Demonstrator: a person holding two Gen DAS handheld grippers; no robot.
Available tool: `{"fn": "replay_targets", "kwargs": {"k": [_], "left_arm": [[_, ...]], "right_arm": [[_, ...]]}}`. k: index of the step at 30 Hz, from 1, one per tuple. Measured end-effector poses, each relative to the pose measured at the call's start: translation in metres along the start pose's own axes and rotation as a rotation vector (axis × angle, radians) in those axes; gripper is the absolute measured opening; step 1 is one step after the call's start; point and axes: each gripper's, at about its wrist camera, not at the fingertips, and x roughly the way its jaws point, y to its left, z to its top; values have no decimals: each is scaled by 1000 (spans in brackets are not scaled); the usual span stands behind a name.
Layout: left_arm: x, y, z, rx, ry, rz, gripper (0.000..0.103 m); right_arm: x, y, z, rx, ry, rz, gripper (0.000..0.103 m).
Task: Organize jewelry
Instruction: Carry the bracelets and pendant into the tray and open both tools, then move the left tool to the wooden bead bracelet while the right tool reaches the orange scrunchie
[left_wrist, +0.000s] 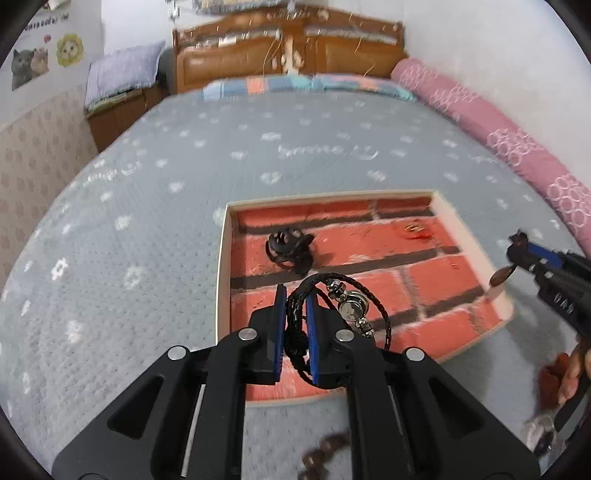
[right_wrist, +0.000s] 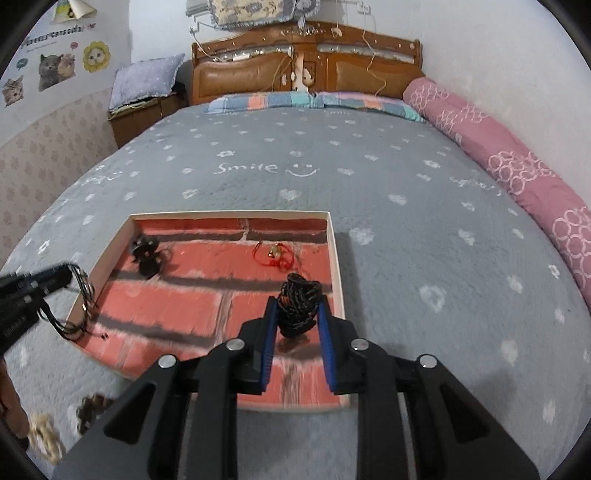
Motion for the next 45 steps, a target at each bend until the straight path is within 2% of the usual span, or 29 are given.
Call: {"fn": "replay_targets", "kwargs": {"k": [4, 11, 15, 20, 23, 25, 28, 29, 33, 36, 40, 45], "left_arm": [[37, 7, 5, 5, 42, 42, 9], [86, 33, 15, -47, 127, 81, 9], [106, 45, 17, -83, 175, 75, 9], [117, 41, 19, -45, 196, 100, 10], [118, 36, 18, -29, 203, 104, 10], [117, 34, 18, -21, 205, 106, 13], [110, 32, 16, -17, 198, 88, 26], [106, 31, 16, -16, 192, 80, 30], [76, 25, 15, 17, 129, 77, 59], [49, 25, 14, 28, 76, 81, 74], [14, 29, 10, 7, 32, 51, 82], [-33, 26, -10, -2, -15, 21, 92]], "right_arm": [[36, 6, 15, -2, 32, 3, 22], [91, 5, 20, 13, 104, -23, 22], [111, 3, 22, 21, 154, -22, 22], [129, 10, 17, -36, 235, -29, 23], [128, 11, 15, -62, 220, -44, 23], [127, 10, 15, -49, 228, -21, 25], [118, 11, 17, -57, 216, -21, 49], [110, 11, 19, -60, 199, -9, 52], [75, 2, 28, -43, 140, 55, 58], [41, -6, 29, -65, 85, 51, 67], [5, -21, 21, -55, 47, 51, 69], [-33, -37, 3, -30, 13, 46, 72]]}}
